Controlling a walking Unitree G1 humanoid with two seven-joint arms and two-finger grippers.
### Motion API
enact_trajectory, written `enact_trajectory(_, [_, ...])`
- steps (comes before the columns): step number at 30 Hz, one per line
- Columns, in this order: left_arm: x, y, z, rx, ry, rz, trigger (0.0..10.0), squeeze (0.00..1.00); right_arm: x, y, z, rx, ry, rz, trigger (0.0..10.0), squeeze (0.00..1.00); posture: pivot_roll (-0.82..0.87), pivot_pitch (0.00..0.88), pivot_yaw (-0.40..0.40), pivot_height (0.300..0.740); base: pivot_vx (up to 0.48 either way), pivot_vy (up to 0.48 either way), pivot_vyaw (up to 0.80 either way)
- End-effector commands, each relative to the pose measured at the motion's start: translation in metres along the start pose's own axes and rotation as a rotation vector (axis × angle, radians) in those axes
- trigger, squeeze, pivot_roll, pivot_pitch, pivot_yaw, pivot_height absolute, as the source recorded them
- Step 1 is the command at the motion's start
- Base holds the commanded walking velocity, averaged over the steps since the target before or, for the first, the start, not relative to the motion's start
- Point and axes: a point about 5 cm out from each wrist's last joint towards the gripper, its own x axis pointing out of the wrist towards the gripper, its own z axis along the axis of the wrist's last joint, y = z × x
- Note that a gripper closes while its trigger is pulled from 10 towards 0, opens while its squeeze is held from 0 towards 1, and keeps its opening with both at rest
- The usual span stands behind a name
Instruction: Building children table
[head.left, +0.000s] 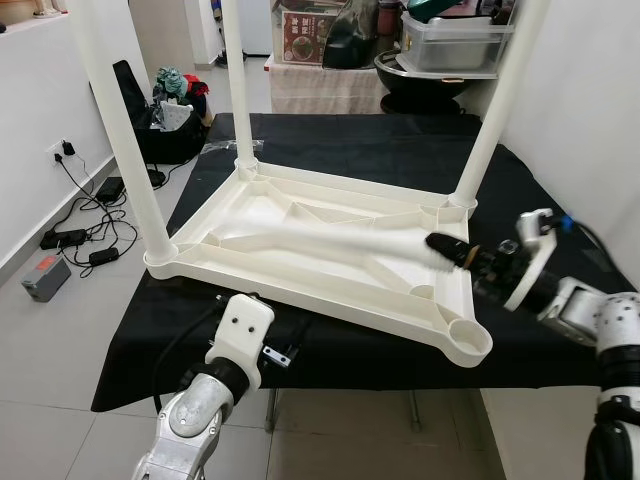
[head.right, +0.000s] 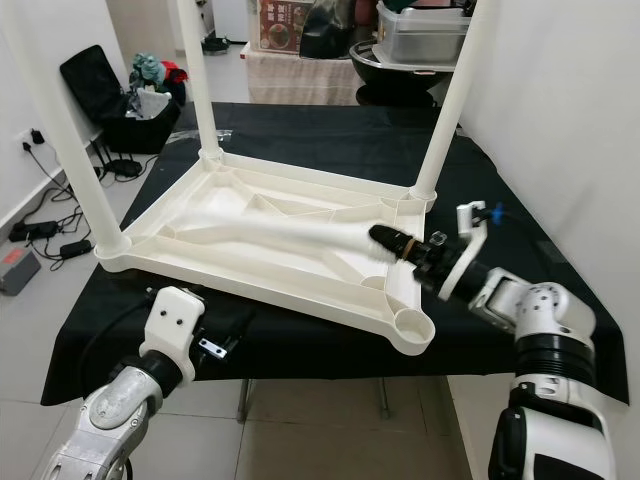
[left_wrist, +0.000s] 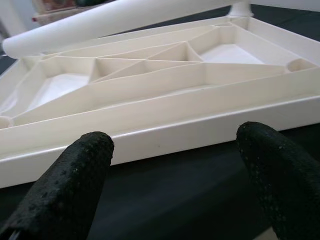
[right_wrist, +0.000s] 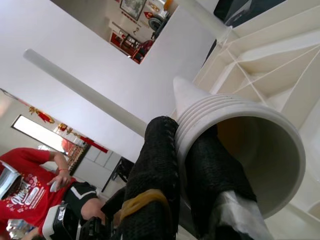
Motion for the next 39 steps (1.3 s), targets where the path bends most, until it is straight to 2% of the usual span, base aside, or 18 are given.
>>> enact_trajectory(1, [0.004, 0.008, 0.008, 0.006, -0.023, 0.010, 10.0, 0.00, -0.012, 0.005, 0.014, -0.009, -0.058, 0.069, 0.0, 0.00, 0.08, 0.044, -0.051, 0.740, 0.000, 0.000, 0.00])
enact_trajectory(8, [0.010, 0.011, 0.017, -0.043, -0.059, 0.024, 10.0, 0.03, -0.012, 0.008, 0.009, 0.022, -0.050, 0.109, 0.0, 0.00, 0.08, 0.052, -0.053, 0.740, 0.000, 0.000, 0.00])
enact_trajectory(9, [0.014, 0.015, 0.021, -0.102, -0.077, 0.046, 10.0, 1.00, -0.011, 0.008, 0.005, 0.034, -0.044, 0.125, 0.0, 0.00, 0.08, 0.053, -0.050, 0.740, 0.000, 0.000, 0.00])
enact_trajectory(14, [0.022, 0.023, 0.031, -0.135, -0.111, 0.076, 10.0, 1.00, -0.008, 0.009, -0.007, 0.063, -0.019, 0.156, 0.0, 0.00, 0.08, 0.054, -0.052, 0.740, 0.000, 0.000, 0.00])
enact_trajectory(15, [0.025, 0.028, 0.036, -0.022, -0.116, 0.082, 10.0, 1.00, -0.006, 0.009, -0.013, 0.075, 0.000, 0.167, 0.0, 0.00, 0.08, 0.055, -0.049, 0.740, 0.000, 0.000, 0.00])
enact_trajectory(16, [0.025, 0.028, 0.036, -0.022, -0.116, 0.082, 10.0, 1.00, -0.006, 0.009, -0.013, 0.075, 0.000, 0.167, 0.0, 0.00, 0.08, 0.055, -0.049, 0.740, 0.000, 0.000, 0.00])
enact_trajectory(17, [0.028, 0.031, 0.040, 0.060, -0.120, 0.088, 10.0, 0.00, -0.004, 0.010, -0.018, 0.083, 0.013, 0.175, 0.0, 0.00, 0.08, 0.055, -0.049, 0.740, 0.000, 0.000, 0.00])
enact_trajectory(19, [0.032, 0.035, 0.044, 0.085, -0.113, 0.087, 10.0, 0.00, -0.002, 0.010, -0.023, 0.092, 0.029, 0.185, 0.0, 0.00, 0.09, 0.059, -0.048, 0.740, 0.000, 0.000, 0.00])
enact_trajectory(20, [0.036, 0.043, 0.051, -0.059, -0.139, 0.122, 10.0, 0.00, 0.000, 0.010, -0.027, 0.097, 0.041, 0.190, 0.0, 0.00, 0.08, 0.055, -0.047, 0.740, 0.000, 0.000, 0.00])
enact_trajectory(22, [0.036, 0.043, 0.051, -0.059, -0.139, 0.122, 10.0, 0.00, 0.000, 0.010, -0.027, 0.097, 0.041, 0.190, 0.0, 0.00, 0.08, 0.055, -0.047, 0.740, 0.000, 0.000, 0.00])
enact_trajectory(24, [0.039, 0.051, 0.056, -0.296, -0.182, 0.152, 10.0, 0.00, 0.001, 0.010, -0.029, 0.104, 0.046, 0.197, 0.0, 0.00, 0.09, 0.058, -0.046, 0.740, 0.000, 0.000, 0.00])
enact_trajectory(25, [0.039, 0.051, 0.056, -0.296, -0.182, 0.152, 10.0, 0.00, 0.001, 0.010, -0.029, 0.104, 0.046, 0.197, 0.0, 0.00, 0.09, 0.058, -0.046, 0.740, 0.000, 0.000, 0.00])
enact_trajectory(27, [0.039, 0.052, 0.051, -0.492, -0.215, 0.154, 10.0, 0.00, 0.002, 0.010, -0.028, 0.114, 0.038, 0.202, 0.0, 0.00, 0.08, 0.058, -0.045, 0.740, 0.000, 0.000, 0.00])
enact_trajectory(29, [0.039, 0.052, 0.049, -0.544, -0.217, 0.151, 10.0, 0.00, 0.003, 0.011, -0.028, 0.116, 0.034, 0.203, 0.0, 0.00, 0.08, 0.058, -0.043, 0.740, 0.000, 0.000, 0.00])
enact_trajectory(33, [0.040, 0.050, 0.046, -0.772, -0.251, 0.171, 10.0, 0.00, 0.003, 0.014, -0.029, 0.107, 0.039, 0.204, 0.0, 0.00, 0.08, 0.059, -0.043, 0.740, 0.000, 0.000, 0.00])
enact_trajectory(34, [0.040, 0.050, 0.046, -0.772, -0.251, 0.171, 10.0, 0.00, 0.003, 0.014, -0.029, 0.107, 0.039, 0.204, 0.0, 0.00, 0.08, 0.059, -0.043, 0.740, 0.000, 0.000, 0.00])
enact_trajectory(35, [0.041, 0.047, 0.047, -0.900, -0.286, 0.153, 10.0, 0.00, 0.003, 0.015, -0.028, 0.106, 0.039, 0.208, 0.0, 0.00, 0.08, 0.061, -0.045, 0.740, 0.000, 0.000, 0.00])
enact_trajectory(39, [0.043, 0.048, 0.049, -1.019, -0.325, 0.107, 10.0, 0.00, 0.004, 0.017, -0.027, 0.105, 0.041, 0.216, 0.0, 0.00, 0.07, 0.062, -0.048, 0.740, 0.000, 0.000, 0.00])
